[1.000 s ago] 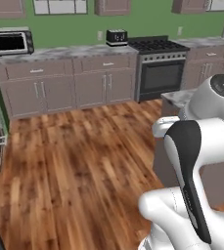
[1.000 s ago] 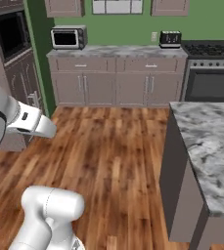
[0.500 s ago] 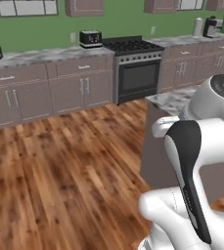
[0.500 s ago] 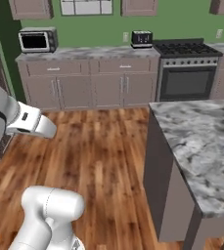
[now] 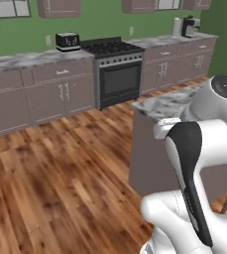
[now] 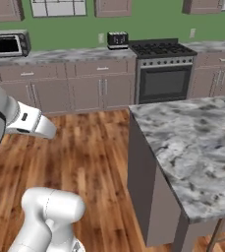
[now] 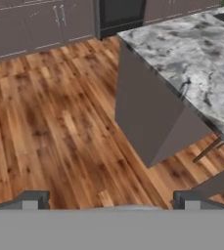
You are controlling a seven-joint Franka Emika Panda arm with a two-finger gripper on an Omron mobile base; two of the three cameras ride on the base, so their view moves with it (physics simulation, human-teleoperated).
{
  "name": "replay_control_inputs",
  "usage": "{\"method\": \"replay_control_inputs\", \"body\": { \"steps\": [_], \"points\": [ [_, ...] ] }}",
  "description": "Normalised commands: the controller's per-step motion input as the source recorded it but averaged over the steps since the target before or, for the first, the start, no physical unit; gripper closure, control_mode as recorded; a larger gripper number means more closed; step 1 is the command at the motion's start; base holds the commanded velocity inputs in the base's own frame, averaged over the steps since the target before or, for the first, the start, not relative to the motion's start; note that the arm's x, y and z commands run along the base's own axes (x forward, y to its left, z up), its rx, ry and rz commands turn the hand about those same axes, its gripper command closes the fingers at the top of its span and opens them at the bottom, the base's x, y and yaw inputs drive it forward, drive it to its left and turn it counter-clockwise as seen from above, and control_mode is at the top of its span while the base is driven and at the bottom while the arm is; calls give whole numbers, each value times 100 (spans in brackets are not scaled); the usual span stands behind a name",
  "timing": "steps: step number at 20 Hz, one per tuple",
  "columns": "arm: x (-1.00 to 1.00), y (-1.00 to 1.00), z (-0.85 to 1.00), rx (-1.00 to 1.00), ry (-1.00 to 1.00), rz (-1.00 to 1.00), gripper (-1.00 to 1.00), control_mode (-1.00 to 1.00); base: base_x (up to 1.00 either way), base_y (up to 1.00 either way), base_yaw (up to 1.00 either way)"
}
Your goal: Place the liquor on the top shelf of the fridge to keep it out of children's reach, and place the orange and apple on lower shelves for easy access.
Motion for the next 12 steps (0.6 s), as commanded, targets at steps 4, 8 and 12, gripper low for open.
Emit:
{"method": "replay_control_inputs", "body": {
  "steps": [4,8,12],
  "points": [
    [0,0,0,0,0,0,-100,100,31,-42,-26],
    [0,0,0,0,0,0,-100,100,29,-39,-27],
    [0,0,0,0,0,0,-100,100,31,-29,-30]
  ]
}}
